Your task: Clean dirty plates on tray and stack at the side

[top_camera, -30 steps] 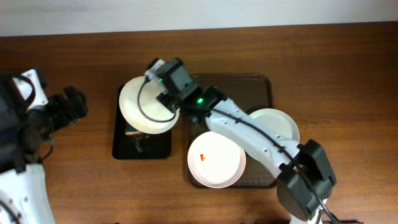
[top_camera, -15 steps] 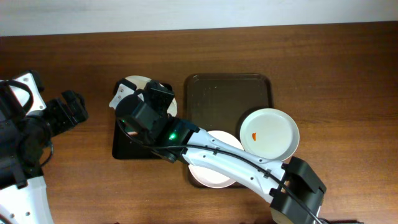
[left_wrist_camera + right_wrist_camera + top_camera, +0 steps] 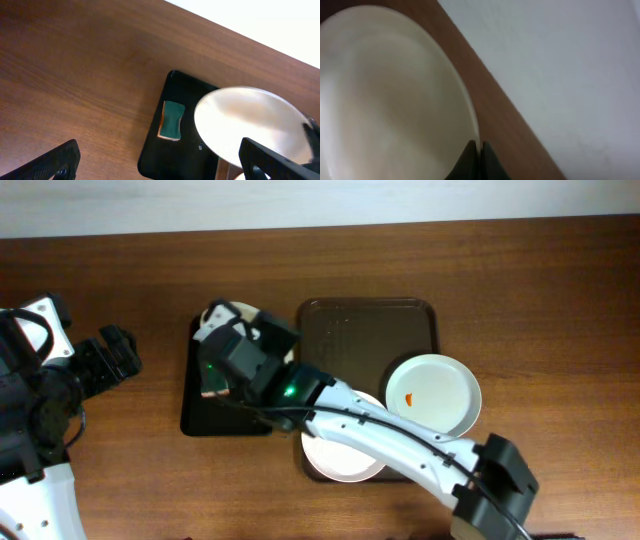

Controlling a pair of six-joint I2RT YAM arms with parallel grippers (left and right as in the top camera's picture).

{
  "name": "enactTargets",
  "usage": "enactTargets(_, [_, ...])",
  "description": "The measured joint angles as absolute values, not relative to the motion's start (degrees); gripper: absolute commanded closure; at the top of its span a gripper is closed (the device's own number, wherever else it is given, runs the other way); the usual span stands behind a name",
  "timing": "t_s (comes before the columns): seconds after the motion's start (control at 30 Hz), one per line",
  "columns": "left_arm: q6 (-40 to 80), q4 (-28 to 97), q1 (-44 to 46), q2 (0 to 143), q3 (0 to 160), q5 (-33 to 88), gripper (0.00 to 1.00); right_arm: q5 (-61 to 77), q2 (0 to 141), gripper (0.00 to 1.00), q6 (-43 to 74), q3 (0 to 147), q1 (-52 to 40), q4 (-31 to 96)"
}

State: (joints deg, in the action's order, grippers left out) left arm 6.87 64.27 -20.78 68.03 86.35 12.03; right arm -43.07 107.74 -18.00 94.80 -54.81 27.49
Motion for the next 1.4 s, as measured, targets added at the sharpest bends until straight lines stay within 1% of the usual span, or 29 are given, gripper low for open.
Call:
enactTargets(0.03, [6.9, 64.3, -20.8, 68.0, 86.3, 12.1, 0.00, -41.3, 106.5, 0.96, -15.6, 94.7, -53.7, 30.0])
enactTargets(0.1, [6.9, 64.2, -20.8, 68.0, 86.3, 13.8, 0.00, -31.0, 98.9, 0.96, -5.4, 94.6, -45.7, 36.5])
enactTargets(0.17, [6.9, 64.0, -20.8, 68.0, 86.3, 16.9, 0.00, -13.4, 90.9, 0.96, 4.6, 95.2, -29.6, 44.5])
enactTargets(0.2, [6.9, 63.9, -20.8, 68.0, 86.3, 18.2, 0.00, -6.2, 88.7, 0.96, 8.0, 95.2, -17.5, 48.0])
enactTargets(0.23, [6.9, 63.9, -21.0, 68.0, 86.3, 18.6, 0.00, -0.5, 88.6, 0.96, 9.8, 95.5, -9.1, 51.1])
enactTargets(0.27, [6.9, 63.7, -21.1, 68.0, 86.3, 19.1, 0.00, 5.9, 89.1, 0.96, 11.8, 95.3, 2.5, 54.1])
enactTargets(0.3, [6.9, 63.8, -21.1, 68.0, 86.3, 19.2, 0.00, 8.2, 89.6, 0.96, 12.3, 95.2, 6.5, 55.3])
enactTargets(0.37, [6.9, 63.8, -21.2, 68.0, 86.3, 19.6, 0.00, 13.1, 91.7, 0.96, 13.5, 93.5, 20.1, 57.3])
enactTargets(0.43, [6.9, 63.8, -21.0, 68.0, 86.3, 19.6, 0.00, 14.5, 93.7, 0.96, 15.0, 91.5, 27.4, 56.8])
enactTargets(0.5, [6.9, 63.8, -21.0, 68.0, 86.3, 19.7, 0.00, 15.8, 99.1, 0.96, 16.4, 87.2, 38.3, 54.4])
enactTargets(0.6, [6.9, 63.8, -21.1, 68.0, 86.3, 19.7, 0.00, 15.7, 105.6, 0.96, 17.8, 83.9, 45.5, 51.6])
enactTargets(0.63, [6.9, 63.8, -21.1, 68.0, 86.3, 19.7, 0.00, 15.5, 108.1, 0.93, 18.0, 83.2, 46.4, 50.9])
enactTargets(0.67, [6.9, 63.8, -21.1, 68.0, 86.3, 19.7, 0.00, 15.0, 109.3, 0.71, 18.0, 83.0, 46.5, 50.7])
enactTargets(0.7, [6.9, 63.8, -21.1, 68.0, 86.3, 19.7, 0.00, 14.4, 110.1, 0.54, 18.1, 83.0, 46.4, 50.5])
enactTargets(0.73, [6.9, 63.8, -21.1, 68.0, 86.3, 19.7, 0.00, 14.0, 110.1, 0.48, 18.5, 83.0, 46.4, 50.4])
enactTargets(0.77, [6.9, 63.8, -21.1, 68.0, 86.3, 19.7, 0.00, 14.0, 110.1, 0.45, 18.0, 83.0, 46.4, 50.5])
enactTargets(0.83, [6.9, 63.8, -21.1, 68.0, 86.3, 19.7, 0.00, 15.3, 110.1, 0.45, 17.5, 83.0, 46.2, 50.5])
enactTargets(0.9, [6.9, 63.8, -21.1, 68.0, 86.3, 19.7, 0.00, 20.3, 109.3, 0.46, 13.8, 83.0, 43.9, 50.9])
enactTargets(0.93, [6.9, 63.8, -21.1, 68.0, 86.3, 19.7, 0.00, 23.0, 108.1, 0.49, 10.7, 83.0, 39.4, 54.3])
enactTargets(0.97, [6.9, 63.8, -21.1, 68.0, 86.3, 19.7, 0.00, 23.9, 107.5, 0.49, 8.6, 83.1, 34.7, 57.6])
enactTargets(1.0, [6.9, 63.8, -21.1, 68.0, 86.3, 19.7, 0.00, 23.5, 107.0, 0.50, 6.5, 83.1, 26.8, 59.7])
enactTargets(1.03, [6.9, 63.8, -21.1, 68.0, 86.3, 19.7, 0.00, 20.2, 107.0, 0.53, 6.2, 83.1, 21.7, 62.3])
enactTargets(1.07, [6.9, 63.8, -21.1, 68.0, 86.3, 19.7, 0.00, 13.5, 107.0, 0.54, 7.3, 83.0, 15.7, 64.9])
enactTargets(1.13, [6.9, 63.8, -21.1, 68.0, 86.3, 19.7, 0.00, 4.4, 106.7, 0.56, 9.0, 80.7, 7.7, 66.4])
enactTargets(1.17, [6.9, 63.8, -21.1, 68.0, 86.3, 19.7, 0.00, -0.5, 106.6, 0.60, 11.5, 79.0, 5.4, 66.3])
enactTargets(1.23, [6.9, 63.9, -21.1, 68.0, 86.3, 19.7, 0.00, -6.7, 106.5, 0.74, 15.2, 75.1, 3.8, 66.2])
enactTargets(1.3, [6.9, 63.9, -21.1, 68.0, 86.3, 19.7, 0.00, -8.6, 106.5, 0.89, 17.0, 72.9, 4.3, 65.8])
enactTargets(1.33, [6.9, 63.9, -21.1, 68.0, 86.3, 19.7, 0.00, -8.8, 106.5, 0.94, 17.5, 72.5, 4.5, 65.9])
enactTargets(1.4, [6.9, 63.9, -21.1, 68.0, 86.3, 19.7, 0.00, -8.8, 106.5, 0.96, 18.0, 71.8, 4.5, 66.1])
